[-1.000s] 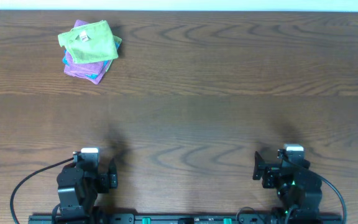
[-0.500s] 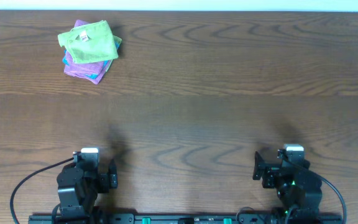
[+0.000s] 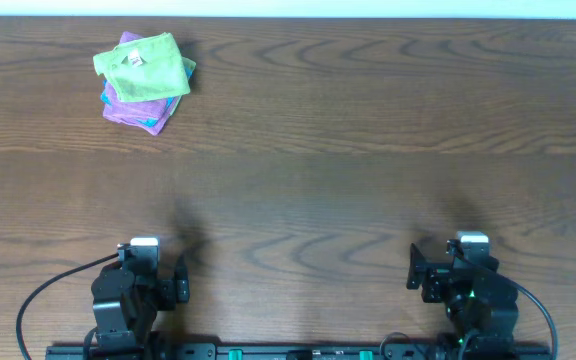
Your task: Fold the cloth
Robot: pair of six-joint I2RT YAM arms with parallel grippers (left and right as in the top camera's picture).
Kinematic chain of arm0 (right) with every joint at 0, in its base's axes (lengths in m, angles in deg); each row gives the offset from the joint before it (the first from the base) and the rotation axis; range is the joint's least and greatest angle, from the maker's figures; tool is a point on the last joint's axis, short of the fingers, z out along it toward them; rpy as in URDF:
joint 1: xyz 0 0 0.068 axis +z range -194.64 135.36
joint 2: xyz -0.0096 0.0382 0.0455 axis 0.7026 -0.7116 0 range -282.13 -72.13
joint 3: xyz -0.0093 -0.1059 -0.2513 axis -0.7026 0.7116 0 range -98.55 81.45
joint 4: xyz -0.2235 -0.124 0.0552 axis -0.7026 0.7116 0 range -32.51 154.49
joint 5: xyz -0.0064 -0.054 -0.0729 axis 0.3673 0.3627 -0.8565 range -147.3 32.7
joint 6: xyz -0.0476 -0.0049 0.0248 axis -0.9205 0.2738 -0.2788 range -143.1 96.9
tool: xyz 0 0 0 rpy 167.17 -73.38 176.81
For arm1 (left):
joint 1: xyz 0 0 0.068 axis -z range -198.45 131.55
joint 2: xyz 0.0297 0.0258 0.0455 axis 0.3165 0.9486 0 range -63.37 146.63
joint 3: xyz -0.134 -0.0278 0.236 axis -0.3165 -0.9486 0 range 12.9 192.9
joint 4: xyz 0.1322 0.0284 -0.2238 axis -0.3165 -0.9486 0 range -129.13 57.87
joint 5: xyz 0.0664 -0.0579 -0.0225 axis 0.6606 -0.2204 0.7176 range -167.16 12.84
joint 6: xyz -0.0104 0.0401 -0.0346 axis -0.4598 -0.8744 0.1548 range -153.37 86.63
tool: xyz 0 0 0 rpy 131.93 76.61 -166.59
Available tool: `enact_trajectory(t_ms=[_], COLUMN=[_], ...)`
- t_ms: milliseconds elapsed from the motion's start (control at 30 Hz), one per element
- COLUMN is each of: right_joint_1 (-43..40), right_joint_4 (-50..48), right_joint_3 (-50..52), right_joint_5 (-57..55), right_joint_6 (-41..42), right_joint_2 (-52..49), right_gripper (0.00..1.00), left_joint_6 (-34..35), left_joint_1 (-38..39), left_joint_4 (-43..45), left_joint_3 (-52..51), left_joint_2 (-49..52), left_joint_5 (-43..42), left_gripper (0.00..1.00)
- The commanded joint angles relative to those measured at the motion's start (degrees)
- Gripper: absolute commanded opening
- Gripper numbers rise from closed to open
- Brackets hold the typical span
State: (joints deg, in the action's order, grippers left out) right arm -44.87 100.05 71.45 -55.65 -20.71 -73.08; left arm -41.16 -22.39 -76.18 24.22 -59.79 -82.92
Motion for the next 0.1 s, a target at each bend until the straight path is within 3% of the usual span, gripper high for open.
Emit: enact_trajectory(t_ms=[0, 67], right_joint_1=[0.7, 0.7], right_joint_4=[-0.1, -0.1], right_joint_3=[0.7, 0.7], right_joint_5=[-0.3, -0.3], right_joint_6=[0.8, 0.8], right_joint_2=[0.6, 0.6], right_gripper=[0.99, 0.99], left_joint_6=[-1.0, -1.0], left_joint_1=[0.2, 0.2], left_joint_4=[-0.7, -0.7], left_joint_3=[-1.4, -1.4], left_joint_2=[-0.5, -0.5], left_joint_5=[0.2, 0.2], left_gripper=[0.95, 0.95])
